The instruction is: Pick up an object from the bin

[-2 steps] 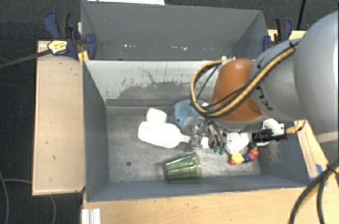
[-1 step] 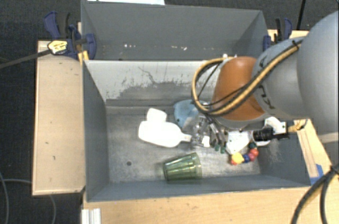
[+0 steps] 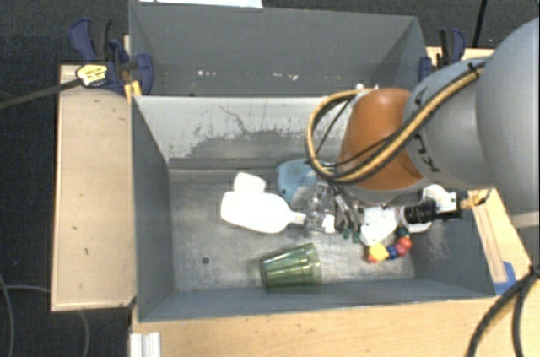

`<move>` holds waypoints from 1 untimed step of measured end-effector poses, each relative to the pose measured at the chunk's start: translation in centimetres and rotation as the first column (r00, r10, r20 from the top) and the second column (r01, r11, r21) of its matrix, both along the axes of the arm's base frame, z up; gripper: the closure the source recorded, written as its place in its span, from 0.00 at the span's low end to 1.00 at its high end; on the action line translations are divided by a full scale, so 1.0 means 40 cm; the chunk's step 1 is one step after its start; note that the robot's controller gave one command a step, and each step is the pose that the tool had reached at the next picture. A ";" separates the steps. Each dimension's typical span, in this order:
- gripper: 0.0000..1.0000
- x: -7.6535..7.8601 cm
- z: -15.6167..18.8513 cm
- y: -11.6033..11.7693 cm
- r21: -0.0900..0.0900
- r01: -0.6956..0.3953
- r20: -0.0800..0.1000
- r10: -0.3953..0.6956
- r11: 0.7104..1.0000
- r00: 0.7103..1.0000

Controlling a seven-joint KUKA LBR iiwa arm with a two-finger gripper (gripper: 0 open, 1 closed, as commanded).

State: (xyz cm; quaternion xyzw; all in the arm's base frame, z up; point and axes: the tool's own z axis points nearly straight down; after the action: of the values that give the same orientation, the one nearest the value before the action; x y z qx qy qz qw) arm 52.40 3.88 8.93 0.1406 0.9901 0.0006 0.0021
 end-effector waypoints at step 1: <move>1.00 -0.004 0.021 0.000 0.000 -0.001 -0.007 0.001 1.000 1.000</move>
Offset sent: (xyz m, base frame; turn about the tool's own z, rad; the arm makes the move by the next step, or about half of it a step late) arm 0.0000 0.0000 0.0442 0.0000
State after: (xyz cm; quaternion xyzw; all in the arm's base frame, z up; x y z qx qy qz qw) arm 52.22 3.86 9.75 0.1402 0.9901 0.0000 -0.0014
